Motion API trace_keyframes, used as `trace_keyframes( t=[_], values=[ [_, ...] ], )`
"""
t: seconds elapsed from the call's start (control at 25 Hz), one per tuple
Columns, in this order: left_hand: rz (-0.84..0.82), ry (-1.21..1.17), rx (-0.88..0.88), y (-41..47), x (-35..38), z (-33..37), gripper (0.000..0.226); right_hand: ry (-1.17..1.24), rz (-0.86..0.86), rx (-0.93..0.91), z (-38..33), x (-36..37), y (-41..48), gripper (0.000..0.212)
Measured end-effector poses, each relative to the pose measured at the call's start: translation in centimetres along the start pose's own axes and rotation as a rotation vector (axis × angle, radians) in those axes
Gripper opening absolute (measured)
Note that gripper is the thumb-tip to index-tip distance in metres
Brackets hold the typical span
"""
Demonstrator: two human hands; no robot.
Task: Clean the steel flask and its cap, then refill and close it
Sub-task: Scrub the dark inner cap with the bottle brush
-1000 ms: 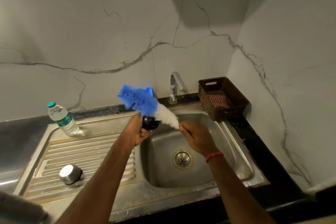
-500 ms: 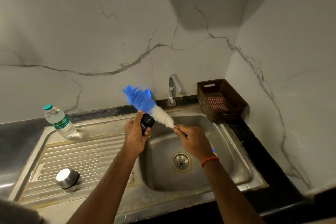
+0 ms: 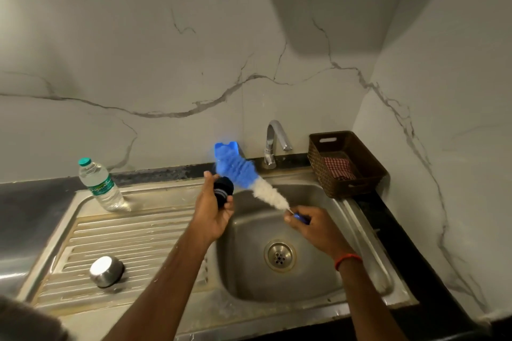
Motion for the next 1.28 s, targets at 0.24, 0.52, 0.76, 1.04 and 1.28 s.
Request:
trace_keyframes(
  t=[0.24,0.52,0.76,1.04,1.28],
  values=[
    [-0.02,-0.258,-0.162,-0.9,0.7,-2.6,0.058,0.155,0.072,-0.01,-3.8,-1.1,0.9,0.008],
    [-0.038,-0.037,-0.007,-0.2,0.8,-2.1,0.051,0.136,0.034,-0.086,-5.8,4.1,0.3,0.014],
    [-0.024,-0.014,0.087,0.3,0.2,-0.7,0.044,0.132,0.001,0.003,-2.9,4.2,-0.4,0.016],
    [0.095,-0.126,0.065,-0.2,0.9,-1.4,0.038,0.171,0.003,-0.026,-4.3,4.7,-0.3,0.025],
    [0.068,-0.082,0.097,-0.4,3.0,-2.0,0.039,0.179,0.085,-0.026,-5.7,3.2,0.2,0.018]
  ],
)
Point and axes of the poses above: each hand's wrist, its own y-axis towards the middle knuckle, its own x-axis out of the palm, z = x × y, the point moved 10 cm from there along y, towards the middle knuckle, and after that the axes turned 10 degrees about x, right-handed, at the moved point
